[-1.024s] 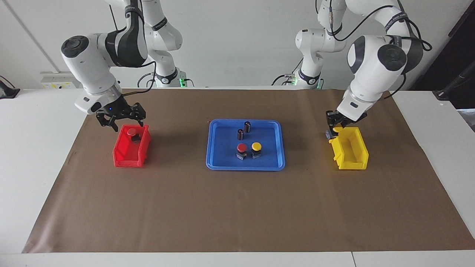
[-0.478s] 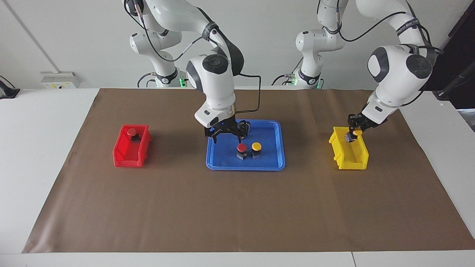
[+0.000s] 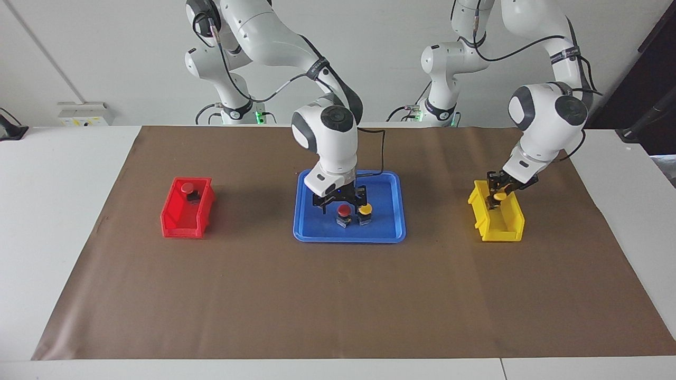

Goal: Sort red and yellow buttons by color
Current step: 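Carry the yellow button with the left gripper while the right gripper reaches, then grasp the red button with the right gripper while the left gripper opens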

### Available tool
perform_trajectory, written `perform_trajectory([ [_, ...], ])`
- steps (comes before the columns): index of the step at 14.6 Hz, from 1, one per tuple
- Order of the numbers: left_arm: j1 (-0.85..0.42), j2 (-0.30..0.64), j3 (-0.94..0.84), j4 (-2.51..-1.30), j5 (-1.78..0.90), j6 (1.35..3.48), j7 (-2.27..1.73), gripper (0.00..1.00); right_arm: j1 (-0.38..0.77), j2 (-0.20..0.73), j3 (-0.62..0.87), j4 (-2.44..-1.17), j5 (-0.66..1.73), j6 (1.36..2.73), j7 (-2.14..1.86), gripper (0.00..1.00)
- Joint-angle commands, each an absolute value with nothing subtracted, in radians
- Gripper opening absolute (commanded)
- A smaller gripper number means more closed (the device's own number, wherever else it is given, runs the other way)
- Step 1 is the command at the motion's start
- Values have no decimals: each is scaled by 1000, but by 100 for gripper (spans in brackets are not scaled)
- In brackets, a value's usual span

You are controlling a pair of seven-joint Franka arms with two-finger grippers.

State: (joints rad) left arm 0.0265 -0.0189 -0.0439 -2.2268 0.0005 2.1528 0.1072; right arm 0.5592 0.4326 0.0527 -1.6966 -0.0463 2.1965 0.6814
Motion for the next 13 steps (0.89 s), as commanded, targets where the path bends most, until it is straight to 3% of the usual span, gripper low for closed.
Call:
perform_trajectory([
  [1, 37, -18, -49, -2246, 17, 2186, 109, 23, 558, 411, 49, -1732, -64, 2217, 695, 89],
  [4, 37, -5, -49, -2243, 17, 2198, 107, 48, 563, 407, 49, -1750, -64, 2236, 696, 88],
  [6, 37, -5, -49, -2240, 17, 2197, 107, 57, 569, 397, 49, -1785, -64, 2270, 695, 85],
  [9, 38, -2, -49, -2217, 17, 2180, 107, 65, 569, 397, 49, -1789, -64, 2272, 695, 73],
  [11, 31, 0, -49, -2139, 18, 2087, 107, 73, 568, 397, 49, -1787, -63, 2272, 693, 63],
  [13, 21, 6, -54, -2031, 18, 1979, 109, 97, 565, 397, 49, -1781, -64, 2272, 690, 46],
])
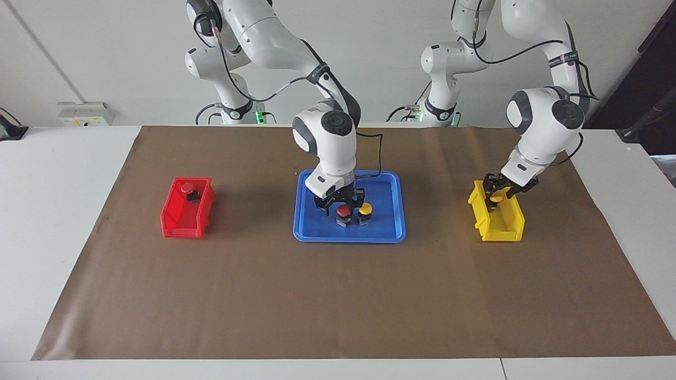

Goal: Sort red and yellow buttons by color
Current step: 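Grasp the red button with the right gripper while the left gripper opens, then move the right gripper to the red bin while the left gripper reaches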

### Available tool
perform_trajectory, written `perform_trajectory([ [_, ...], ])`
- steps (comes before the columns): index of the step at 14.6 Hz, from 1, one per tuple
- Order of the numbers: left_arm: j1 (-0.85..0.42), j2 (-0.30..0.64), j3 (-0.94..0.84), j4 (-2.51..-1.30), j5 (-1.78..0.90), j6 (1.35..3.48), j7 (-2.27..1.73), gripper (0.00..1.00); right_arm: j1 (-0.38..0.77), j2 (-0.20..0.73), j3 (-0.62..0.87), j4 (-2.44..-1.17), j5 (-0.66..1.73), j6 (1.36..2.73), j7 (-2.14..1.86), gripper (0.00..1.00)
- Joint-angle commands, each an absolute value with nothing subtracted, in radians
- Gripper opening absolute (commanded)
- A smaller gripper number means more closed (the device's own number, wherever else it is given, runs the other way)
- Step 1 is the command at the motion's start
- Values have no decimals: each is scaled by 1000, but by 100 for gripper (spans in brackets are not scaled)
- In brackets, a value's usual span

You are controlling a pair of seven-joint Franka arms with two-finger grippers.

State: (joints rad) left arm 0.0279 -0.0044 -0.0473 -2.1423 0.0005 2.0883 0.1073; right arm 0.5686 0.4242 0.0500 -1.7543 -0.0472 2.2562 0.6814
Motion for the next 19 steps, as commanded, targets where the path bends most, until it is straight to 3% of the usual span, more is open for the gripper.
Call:
perform_trajectory([
  [1, 14, -1, -54, -1982, 21, 1930, 109, 100, 561, 399, 49, -1775, -64, 2266, 689, 33],
  [3, 8, -21, -57, -1866, 37, 1782, 109, 100, 551, 400, 48, -1744, -64, 2232, 686, 20],
  [6, -20, -9, -60, -1647, 35, 1559, 97, 100, 479, 375, 43, -1639, -66, 2044, 589, 20],
  [7, -53, -9, -67, -1649, 29, 1569, 48, 100, 427, 330, 44, -1637, -64, 1996, 527, 19],
  [10, -234, -46, -74, -1885, 26, 1892, -318, 100, 304, 223, 44, -1651, -55, 1860, 317, 14],
  [11, -306, -23, -72, -1908, 26, 1952, -403, 100, 266, 204, 44, -1651, -55, 1821, 263, 13],
  [14, -455, 115, -72, -1898, 26, 2092, -592, 100, 125, 172, 43, -1670, -55, 1727, 56, 12],
  [19, -561, 254, -74, -1878, 26, 2233, -715, 100, -47, 129, 43, -1790, -55, 1810, -162, 12],
])
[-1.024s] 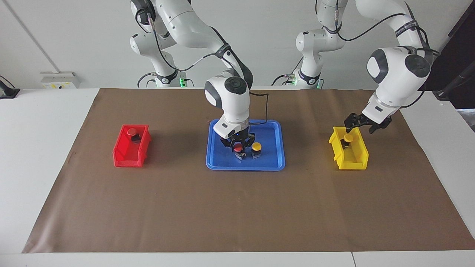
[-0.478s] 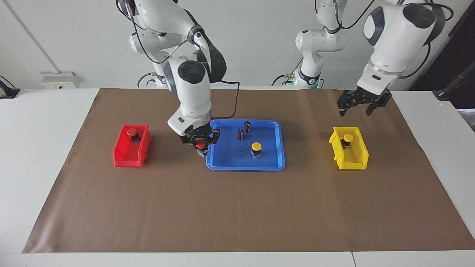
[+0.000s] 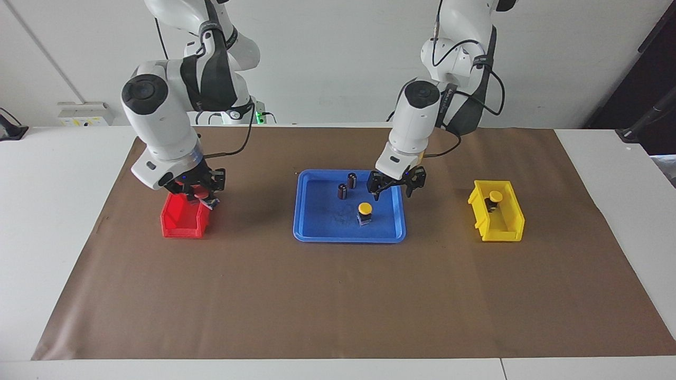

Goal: Sort red and yellow buttons by color
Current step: 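Move the right gripper to the red bin while the left gripper reaches, then grasp the yellow button and carry it to the yellow bin with the left gripper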

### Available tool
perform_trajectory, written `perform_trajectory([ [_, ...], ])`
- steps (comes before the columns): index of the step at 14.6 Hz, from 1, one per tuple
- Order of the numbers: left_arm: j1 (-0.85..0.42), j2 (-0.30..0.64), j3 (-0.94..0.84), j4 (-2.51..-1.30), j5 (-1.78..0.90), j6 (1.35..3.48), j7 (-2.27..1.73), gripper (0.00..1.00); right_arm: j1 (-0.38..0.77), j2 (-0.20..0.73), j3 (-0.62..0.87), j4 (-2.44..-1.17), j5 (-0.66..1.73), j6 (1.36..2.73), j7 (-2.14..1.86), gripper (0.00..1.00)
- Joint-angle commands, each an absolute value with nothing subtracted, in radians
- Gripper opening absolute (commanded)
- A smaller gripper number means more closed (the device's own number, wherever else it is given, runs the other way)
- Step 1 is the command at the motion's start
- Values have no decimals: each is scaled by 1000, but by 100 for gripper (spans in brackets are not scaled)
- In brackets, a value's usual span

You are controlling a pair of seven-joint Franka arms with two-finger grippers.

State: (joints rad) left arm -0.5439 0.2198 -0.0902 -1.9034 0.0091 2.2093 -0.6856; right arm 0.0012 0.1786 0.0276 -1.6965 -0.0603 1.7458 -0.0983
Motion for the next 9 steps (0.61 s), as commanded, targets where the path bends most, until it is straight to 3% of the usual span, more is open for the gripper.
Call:
perform_trajectory([
  [1, -568, 271, -75, -1873, 26, 2252, -715, 100, -75, 118, 43, -1831, -55, 1862, -202, 12],
  [7, -614, 324, -74, -1845, -2, 2263, -736, 98, -126, 46, 44, -2087, -48, 2167, -267, 12],
  [9, -612, 327, -74, -1845, -2, 2263, -750, 80, -129, 28, 44, -2149, -46, 2227, -268, 12],
])
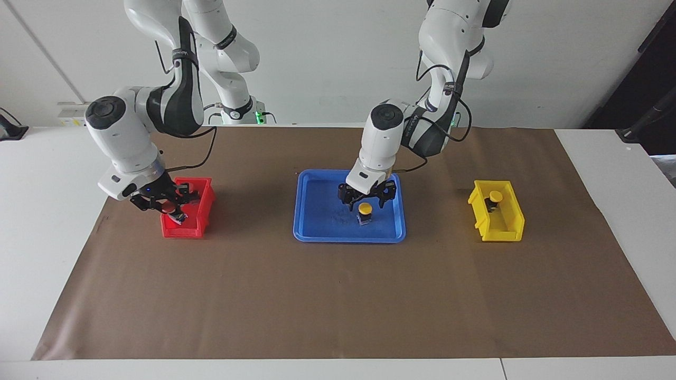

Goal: Sort red and yellow buttons by color
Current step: 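Grasp the yellow button and carry it to the yellow bin with the left gripper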

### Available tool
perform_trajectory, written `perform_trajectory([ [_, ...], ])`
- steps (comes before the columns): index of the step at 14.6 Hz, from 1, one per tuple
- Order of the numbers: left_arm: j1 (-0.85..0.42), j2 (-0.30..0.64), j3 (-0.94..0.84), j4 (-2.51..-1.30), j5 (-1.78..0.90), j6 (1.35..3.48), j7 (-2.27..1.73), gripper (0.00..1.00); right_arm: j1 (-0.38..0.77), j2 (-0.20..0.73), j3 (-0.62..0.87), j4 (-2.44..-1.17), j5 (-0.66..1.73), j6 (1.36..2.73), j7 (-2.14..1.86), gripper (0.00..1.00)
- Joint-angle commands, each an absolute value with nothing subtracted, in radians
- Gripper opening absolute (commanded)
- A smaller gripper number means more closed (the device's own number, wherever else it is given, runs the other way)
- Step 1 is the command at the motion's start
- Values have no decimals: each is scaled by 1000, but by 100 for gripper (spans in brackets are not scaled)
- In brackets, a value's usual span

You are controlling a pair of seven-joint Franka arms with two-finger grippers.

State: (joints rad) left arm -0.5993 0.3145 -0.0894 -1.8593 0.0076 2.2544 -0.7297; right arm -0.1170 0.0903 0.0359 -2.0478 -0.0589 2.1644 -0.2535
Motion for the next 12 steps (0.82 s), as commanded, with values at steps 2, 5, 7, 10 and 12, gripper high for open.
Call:
perform_trajectory([
  [2, -612, 330, -74, -1845, -2, 2263, -788, 56, -130, 15, 43, -2181, -46, 2249, -271, 12],
  [5, -612, 336, -75, -1844, -3, 2257, -799, 7, -147, 5, 44, -2220, -46, 2272, -275, 12],
  [7, -611, 337, -72, -1801, -37, 2209, -807, 2, -152, 2, 43, -2241, -44, 2296, -278, 13],
  [10, -586, 307, -63, -1735, -38, 2055, -790, 2, -161, 2, 44, -2258, -44, 2335, -281, 13],
  [12, -507, 223, -61, -1712, -37, 1894, -682, 2, -166, 5, 43, -2279, -44, 2364, -282, 13],
])
